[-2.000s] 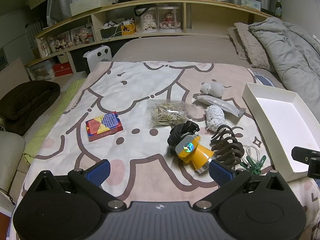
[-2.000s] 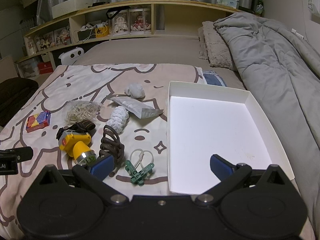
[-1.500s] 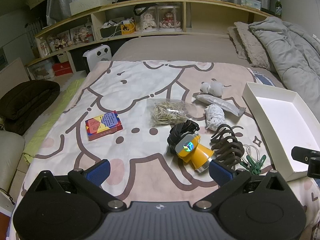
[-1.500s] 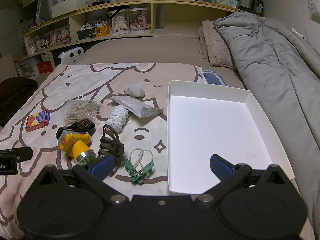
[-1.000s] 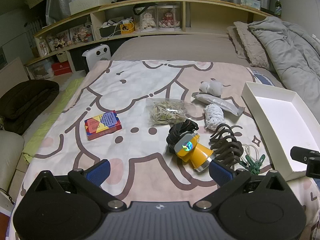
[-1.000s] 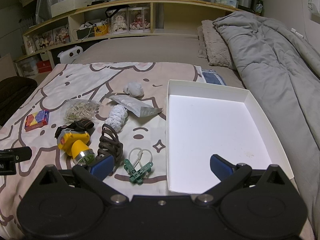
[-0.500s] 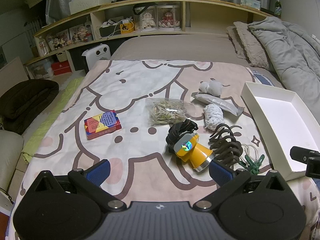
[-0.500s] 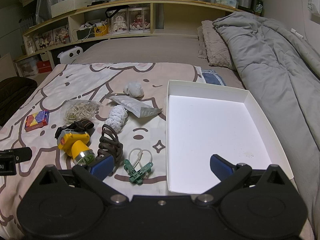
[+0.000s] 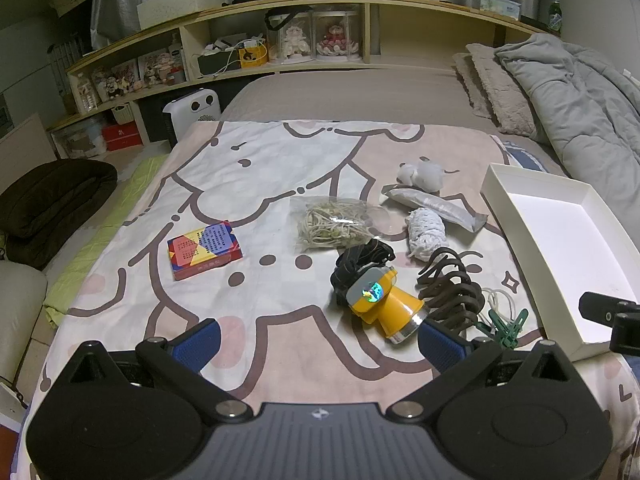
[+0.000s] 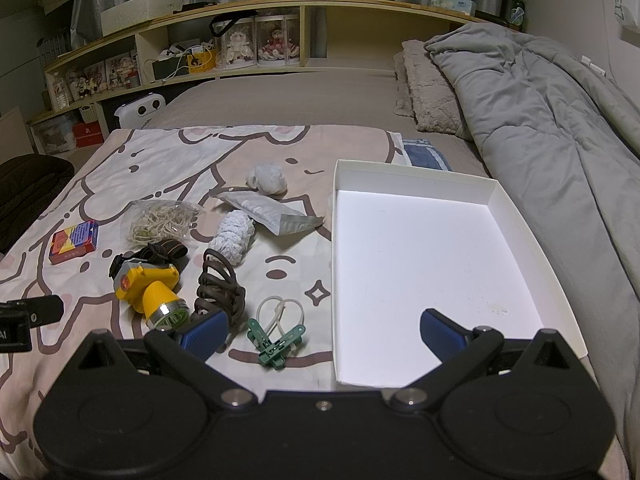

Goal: Organize objects

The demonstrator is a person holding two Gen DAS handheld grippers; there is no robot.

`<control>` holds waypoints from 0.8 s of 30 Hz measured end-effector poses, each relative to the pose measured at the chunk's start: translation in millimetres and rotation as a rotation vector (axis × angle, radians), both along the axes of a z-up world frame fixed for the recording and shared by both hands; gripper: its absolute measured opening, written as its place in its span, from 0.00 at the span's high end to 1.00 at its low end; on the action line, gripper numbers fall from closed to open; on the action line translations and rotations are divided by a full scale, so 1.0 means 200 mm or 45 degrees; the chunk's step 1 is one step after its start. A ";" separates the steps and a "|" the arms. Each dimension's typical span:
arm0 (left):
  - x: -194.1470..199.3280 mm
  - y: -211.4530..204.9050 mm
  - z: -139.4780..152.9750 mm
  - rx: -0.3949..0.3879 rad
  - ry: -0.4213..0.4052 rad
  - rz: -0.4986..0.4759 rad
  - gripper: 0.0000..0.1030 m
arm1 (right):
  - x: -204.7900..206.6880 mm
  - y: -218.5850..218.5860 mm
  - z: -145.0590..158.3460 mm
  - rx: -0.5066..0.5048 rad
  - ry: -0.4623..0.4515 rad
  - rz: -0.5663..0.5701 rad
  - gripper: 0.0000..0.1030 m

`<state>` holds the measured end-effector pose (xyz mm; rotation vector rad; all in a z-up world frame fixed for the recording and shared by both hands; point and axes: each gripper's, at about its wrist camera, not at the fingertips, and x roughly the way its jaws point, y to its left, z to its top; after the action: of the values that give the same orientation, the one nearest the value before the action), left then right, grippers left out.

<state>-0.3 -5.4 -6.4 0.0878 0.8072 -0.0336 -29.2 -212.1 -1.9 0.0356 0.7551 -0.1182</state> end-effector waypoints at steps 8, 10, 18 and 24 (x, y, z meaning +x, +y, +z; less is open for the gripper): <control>0.00 0.00 0.00 -0.001 0.000 -0.008 0.00 | 0.00 0.00 0.00 0.001 0.001 0.001 0.00; 0.00 0.00 0.00 0.000 0.001 -0.009 0.00 | 0.00 0.00 0.00 0.002 0.000 0.001 0.00; 0.01 -0.01 0.01 -0.010 -0.014 -0.015 0.00 | 0.01 -0.01 0.01 0.002 -0.005 -0.015 0.00; 0.05 -0.01 0.00 -0.023 -0.031 -0.017 0.00 | 0.05 -0.03 0.00 0.028 -0.028 -0.030 0.00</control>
<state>9.8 -7.2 -5.6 0.0764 0.7815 -0.0526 -18.6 -217.2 -1.5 0.0667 0.7340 -0.1320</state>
